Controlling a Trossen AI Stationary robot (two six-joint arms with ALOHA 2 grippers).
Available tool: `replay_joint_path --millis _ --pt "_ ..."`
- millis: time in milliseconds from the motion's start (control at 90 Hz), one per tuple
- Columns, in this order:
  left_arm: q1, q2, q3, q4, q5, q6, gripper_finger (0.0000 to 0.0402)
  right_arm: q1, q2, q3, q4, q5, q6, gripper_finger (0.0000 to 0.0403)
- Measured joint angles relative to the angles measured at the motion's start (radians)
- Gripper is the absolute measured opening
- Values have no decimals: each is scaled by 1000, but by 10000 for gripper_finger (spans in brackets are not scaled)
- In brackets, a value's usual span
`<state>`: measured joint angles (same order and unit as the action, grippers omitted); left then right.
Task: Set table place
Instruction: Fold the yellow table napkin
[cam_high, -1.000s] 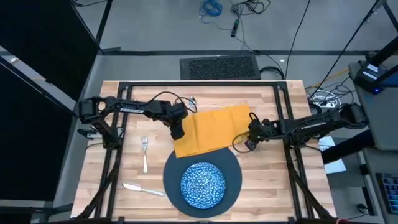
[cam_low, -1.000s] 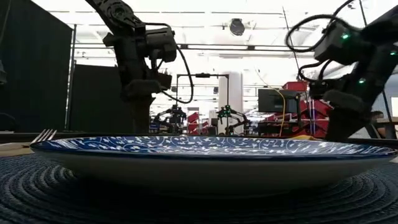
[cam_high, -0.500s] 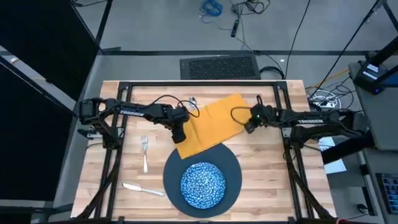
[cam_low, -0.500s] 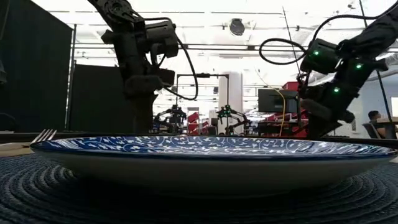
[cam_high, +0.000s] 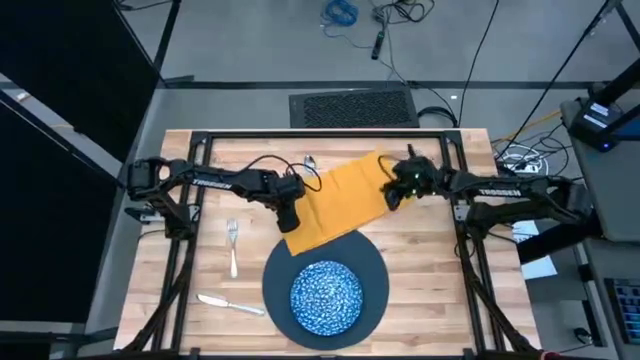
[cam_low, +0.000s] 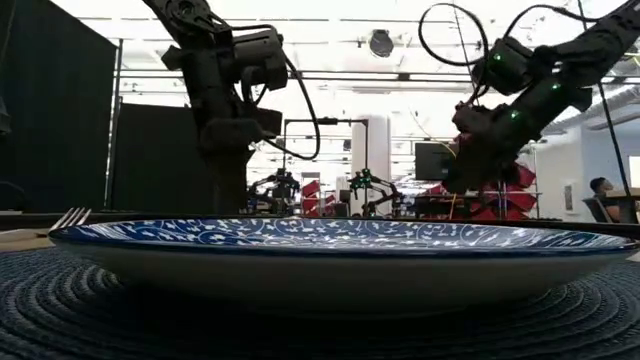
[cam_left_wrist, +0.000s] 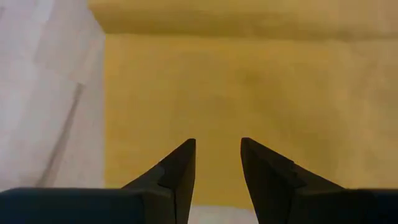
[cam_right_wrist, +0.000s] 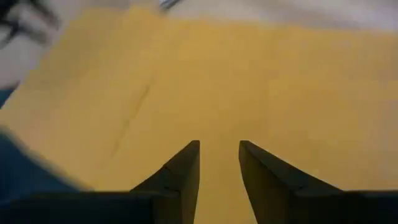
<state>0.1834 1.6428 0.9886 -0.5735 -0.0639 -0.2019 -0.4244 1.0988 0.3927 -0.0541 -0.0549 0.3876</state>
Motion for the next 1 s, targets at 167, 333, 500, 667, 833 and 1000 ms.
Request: replay_joint_path --millis 167,333,500,667,833,1000 --pt "-16 0 0 83 13 26 114 68 12 0 -99 9 53 105" --pt "-16 0 0 129 32 34 114 72 79 1 -129 11 56 105" --pt "-16 0 0 123 33 34 114 34 185 6 -108 119 12 105" --pt "-16 0 0 121 34 34 114 -57 258 6 -5 245 -36 105" --pt "-19 0 0 147 34 34 114 -155 276 24 65 269 -105 105" --pt "-27 0 0 145 34 42 114 -168 226 130 -76 189 -140 105"
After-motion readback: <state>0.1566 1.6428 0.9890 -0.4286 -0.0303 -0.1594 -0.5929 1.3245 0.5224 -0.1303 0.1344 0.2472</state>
